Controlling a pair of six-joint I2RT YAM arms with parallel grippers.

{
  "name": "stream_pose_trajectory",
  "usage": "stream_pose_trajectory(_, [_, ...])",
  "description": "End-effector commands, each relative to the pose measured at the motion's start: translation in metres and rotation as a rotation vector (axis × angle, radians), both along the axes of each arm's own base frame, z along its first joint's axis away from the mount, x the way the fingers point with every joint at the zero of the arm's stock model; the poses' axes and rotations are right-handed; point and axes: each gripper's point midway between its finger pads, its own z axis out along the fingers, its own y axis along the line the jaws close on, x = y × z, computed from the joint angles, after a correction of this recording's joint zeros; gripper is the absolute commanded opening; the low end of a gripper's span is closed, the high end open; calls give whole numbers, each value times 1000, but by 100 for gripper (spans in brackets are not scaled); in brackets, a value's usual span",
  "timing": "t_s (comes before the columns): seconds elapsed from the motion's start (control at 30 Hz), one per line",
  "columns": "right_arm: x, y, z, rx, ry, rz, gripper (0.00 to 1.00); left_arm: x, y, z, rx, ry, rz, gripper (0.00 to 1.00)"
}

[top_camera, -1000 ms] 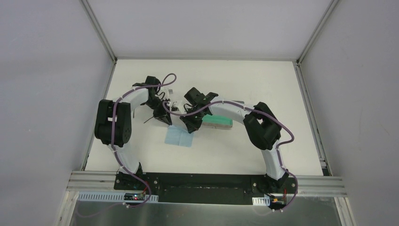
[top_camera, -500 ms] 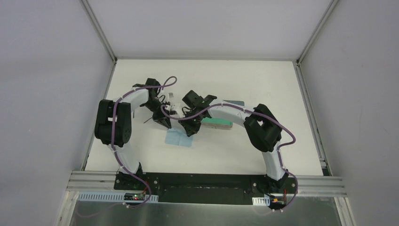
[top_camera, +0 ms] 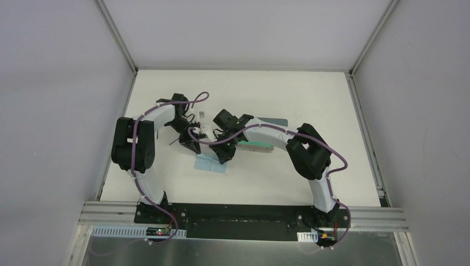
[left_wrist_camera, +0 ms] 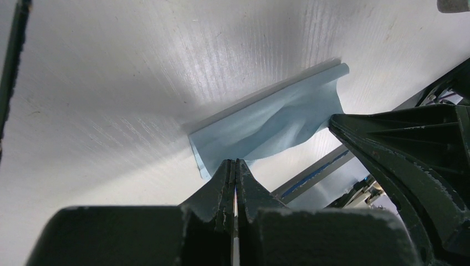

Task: Organize the sunglasses
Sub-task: Fold the glasses cleaning cloth at the center of the board.

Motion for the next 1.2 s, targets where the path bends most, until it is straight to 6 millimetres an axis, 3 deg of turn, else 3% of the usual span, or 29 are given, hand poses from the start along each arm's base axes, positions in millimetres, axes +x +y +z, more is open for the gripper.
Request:
stream_pose_trajectory(0.0, [-3,13,30,90,-27,16,0,2,0,8,-21,-19,-22,0])
stream_pose_trajectory(0.8, [-20,10,24,74,-15,60,0,-32,-2,-6,-30,93,-64,0])
stream_pose_trajectory(1.17, [-25,10,21,67,-18,76,0,-32,1,-9,-12,106,-67,0])
